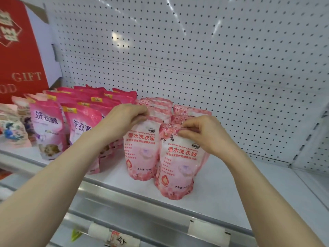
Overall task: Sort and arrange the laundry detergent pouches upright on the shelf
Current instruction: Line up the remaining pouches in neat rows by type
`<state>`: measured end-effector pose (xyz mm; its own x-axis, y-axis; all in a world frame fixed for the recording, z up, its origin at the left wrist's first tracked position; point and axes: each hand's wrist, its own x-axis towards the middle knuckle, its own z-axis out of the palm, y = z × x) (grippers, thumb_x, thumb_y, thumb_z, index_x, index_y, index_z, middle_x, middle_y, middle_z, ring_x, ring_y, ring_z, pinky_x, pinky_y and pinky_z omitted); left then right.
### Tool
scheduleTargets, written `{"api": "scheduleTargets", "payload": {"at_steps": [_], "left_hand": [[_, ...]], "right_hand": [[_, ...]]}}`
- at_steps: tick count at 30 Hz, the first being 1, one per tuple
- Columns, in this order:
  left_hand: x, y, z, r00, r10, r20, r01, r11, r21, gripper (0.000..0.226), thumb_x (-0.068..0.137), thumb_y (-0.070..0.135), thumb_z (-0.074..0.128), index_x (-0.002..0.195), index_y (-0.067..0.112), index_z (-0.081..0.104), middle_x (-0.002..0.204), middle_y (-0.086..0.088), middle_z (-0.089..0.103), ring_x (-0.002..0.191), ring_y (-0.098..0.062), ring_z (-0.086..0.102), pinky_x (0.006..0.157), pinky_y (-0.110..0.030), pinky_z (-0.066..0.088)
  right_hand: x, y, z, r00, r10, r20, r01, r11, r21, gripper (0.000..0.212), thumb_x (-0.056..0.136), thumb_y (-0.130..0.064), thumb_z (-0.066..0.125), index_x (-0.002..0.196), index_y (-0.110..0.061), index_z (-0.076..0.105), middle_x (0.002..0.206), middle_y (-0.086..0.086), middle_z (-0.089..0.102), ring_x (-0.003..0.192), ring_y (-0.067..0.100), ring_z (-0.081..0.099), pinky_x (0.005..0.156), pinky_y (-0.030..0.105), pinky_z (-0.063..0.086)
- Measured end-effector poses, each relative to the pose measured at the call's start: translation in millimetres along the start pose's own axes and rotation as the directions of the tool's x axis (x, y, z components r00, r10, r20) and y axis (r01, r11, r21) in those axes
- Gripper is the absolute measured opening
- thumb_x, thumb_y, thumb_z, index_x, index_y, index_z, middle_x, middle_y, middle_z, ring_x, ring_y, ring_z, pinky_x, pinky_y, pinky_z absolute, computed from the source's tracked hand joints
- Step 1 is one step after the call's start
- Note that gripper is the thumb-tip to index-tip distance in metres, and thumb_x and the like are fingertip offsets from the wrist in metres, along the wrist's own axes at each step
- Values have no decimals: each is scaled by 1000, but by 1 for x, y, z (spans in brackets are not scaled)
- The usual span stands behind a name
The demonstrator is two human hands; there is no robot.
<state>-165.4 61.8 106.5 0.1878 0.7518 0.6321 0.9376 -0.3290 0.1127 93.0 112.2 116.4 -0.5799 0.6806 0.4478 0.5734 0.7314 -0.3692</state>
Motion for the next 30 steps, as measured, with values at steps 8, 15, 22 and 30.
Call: {"api": "scheduleTargets", "payload": {"at_steps": [8,15,22,30], "left_hand": [[-2,-7,-5,999,-8,41,9,1000,-23,8,96,25,54,92,22,61,76,19,55,75,8,47,63,-13,31],[4,-9,-3,994,-22,111,25,999,-25,19,97,34,49,91,22,62,75,15,58,77,0,51,63,-19,35],[44,-13,-13,999,-48,13,49,998,-30,20,94,35,56,103,26,72,96,14,71,82,-2,61,74,-24,45],[96,-39,13,912,-111,395,97,994,55,4,87,27,70,85,25,72,73,15,66,67,-5,58,67,-26,42]], "right_hand": [[2,7,-5,998,-29,-62,26,999,-39,12,88,-32,71,83,-23,77,68,-3,69,67,16,59,70,38,51],[4,5,-11,999,-45,17,46,999,-24,13,86,-38,73,80,-27,77,66,-7,68,60,8,56,66,31,49],[37,35,-37,994,82,-75,-87,994,-59,16,84,-39,73,96,-28,76,86,-16,72,78,0,64,77,27,49],[68,66,-24,971,230,71,-206,947,-246,17,84,-35,75,71,-26,73,52,-10,55,52,10,49,62,32,45]]}}
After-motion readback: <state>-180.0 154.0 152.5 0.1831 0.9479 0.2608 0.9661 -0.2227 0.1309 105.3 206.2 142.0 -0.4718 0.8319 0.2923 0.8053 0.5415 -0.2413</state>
